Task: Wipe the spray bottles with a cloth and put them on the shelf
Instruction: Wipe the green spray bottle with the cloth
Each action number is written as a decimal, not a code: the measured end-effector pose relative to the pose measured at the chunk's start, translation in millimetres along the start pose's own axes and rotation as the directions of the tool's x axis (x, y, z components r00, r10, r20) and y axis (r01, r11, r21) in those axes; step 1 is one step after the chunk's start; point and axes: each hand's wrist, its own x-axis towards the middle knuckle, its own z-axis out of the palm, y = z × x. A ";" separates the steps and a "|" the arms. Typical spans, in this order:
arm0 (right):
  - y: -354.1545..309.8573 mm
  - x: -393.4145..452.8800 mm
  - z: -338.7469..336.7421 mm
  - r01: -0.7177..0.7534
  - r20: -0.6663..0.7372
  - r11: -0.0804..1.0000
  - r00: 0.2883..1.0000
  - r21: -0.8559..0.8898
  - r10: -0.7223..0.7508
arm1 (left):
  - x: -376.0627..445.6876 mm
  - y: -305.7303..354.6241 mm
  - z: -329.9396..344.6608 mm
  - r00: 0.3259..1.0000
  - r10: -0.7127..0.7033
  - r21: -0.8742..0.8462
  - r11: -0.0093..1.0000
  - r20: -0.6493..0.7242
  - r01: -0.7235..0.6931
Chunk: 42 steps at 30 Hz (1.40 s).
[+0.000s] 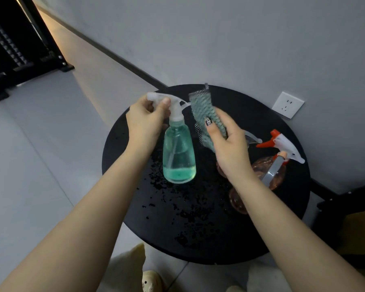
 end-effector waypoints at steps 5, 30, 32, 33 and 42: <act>5.2 -24.4 5.7 0.329 0.307 0.873 0.926 -0.361 -0.221 | -21.0 -5.5 -0.7 0.992 -0.117 0.014 0.993 -0.037 0.118; 50.1 -76.4 -35.2 0.762 0.719 0.499 0.609 -0.413 -0.335 | -16.4 -16.0 -5.7 0.897 -0.438 -0.161 0.883 0.056 0.441; 44.8 -66.2 -26.7 0.644 0.652 0.631 0.707 -0.432 -0.275 | -19.8 -17.0 -2.4 0.898 -0.435 -0.136 0.887 0.071 0.440; 41.4 -61.9 -22.9 0.574 0.615 0.699 0.751 -0.426 -0.241 | -21.2 -17.9 -1.3 0.899 -0.432 -0.127 0.890 0.074 0.438; 32.8 -67.0 -15.9 0.549 0.606 0.740 0.757 -0.388 -0.243 | -19.7 -20.6 -5.8 0.891 -0.449 -0.141 0.880 0.066 0.454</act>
